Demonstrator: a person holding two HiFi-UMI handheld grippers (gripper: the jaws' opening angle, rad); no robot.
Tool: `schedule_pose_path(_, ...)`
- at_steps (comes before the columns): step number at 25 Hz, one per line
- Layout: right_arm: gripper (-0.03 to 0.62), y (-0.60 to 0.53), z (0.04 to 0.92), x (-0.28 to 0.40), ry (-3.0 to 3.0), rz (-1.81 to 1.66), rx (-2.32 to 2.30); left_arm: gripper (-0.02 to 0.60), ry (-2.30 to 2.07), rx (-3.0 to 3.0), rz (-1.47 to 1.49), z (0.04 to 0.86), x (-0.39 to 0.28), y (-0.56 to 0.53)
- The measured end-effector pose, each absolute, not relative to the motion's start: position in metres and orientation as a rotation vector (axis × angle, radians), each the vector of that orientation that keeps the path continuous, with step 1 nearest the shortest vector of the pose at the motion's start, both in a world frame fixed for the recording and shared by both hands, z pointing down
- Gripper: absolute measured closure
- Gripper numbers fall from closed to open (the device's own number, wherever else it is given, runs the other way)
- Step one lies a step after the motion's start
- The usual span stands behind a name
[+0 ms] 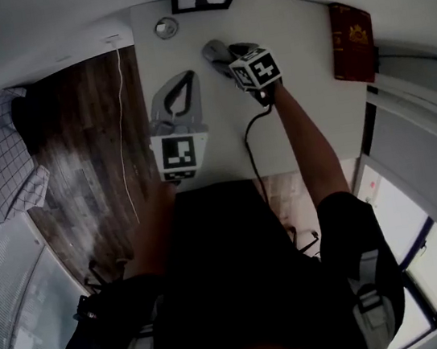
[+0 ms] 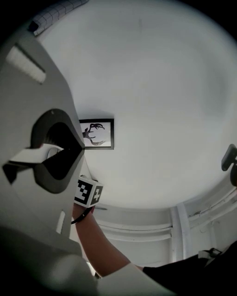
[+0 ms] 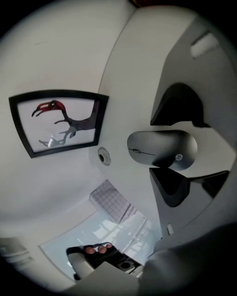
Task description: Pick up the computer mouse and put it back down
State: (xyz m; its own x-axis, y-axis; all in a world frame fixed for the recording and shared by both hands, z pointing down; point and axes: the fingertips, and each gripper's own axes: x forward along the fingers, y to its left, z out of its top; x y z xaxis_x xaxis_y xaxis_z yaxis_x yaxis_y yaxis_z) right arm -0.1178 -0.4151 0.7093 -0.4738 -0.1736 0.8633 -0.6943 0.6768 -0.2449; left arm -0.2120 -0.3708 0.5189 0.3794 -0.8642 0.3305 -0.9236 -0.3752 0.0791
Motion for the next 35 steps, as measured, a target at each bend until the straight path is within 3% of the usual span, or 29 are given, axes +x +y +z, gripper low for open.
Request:
schedule_pose_path(3,0.325,-0.409,0.708,-0.127,-1.978,0.593,0.632,0.581,-1.583,2.374,0.343,0.521,-0.215,-0.370)
schedule_pose_path(13,0.336,-0.394,0.702,-0.146,-1.933,0.238,0.538,0.581,-1.609,2.351,0.354,0.524,-0.234,-0.364)
schedule_pose_path(21,0.342,-0.370,0.696,-0.151,-1.818,-0.249,0.492,0.581,-1.613,2.346,0.356,0.525,-0.239,-0.357)
schedule_pose_path(35,0.347,-0.373,0.612,-0.156,-2.051,-0.205,0.873,0.581,-1.602,2.400,0.341,0.511,-0.237,-0.351)
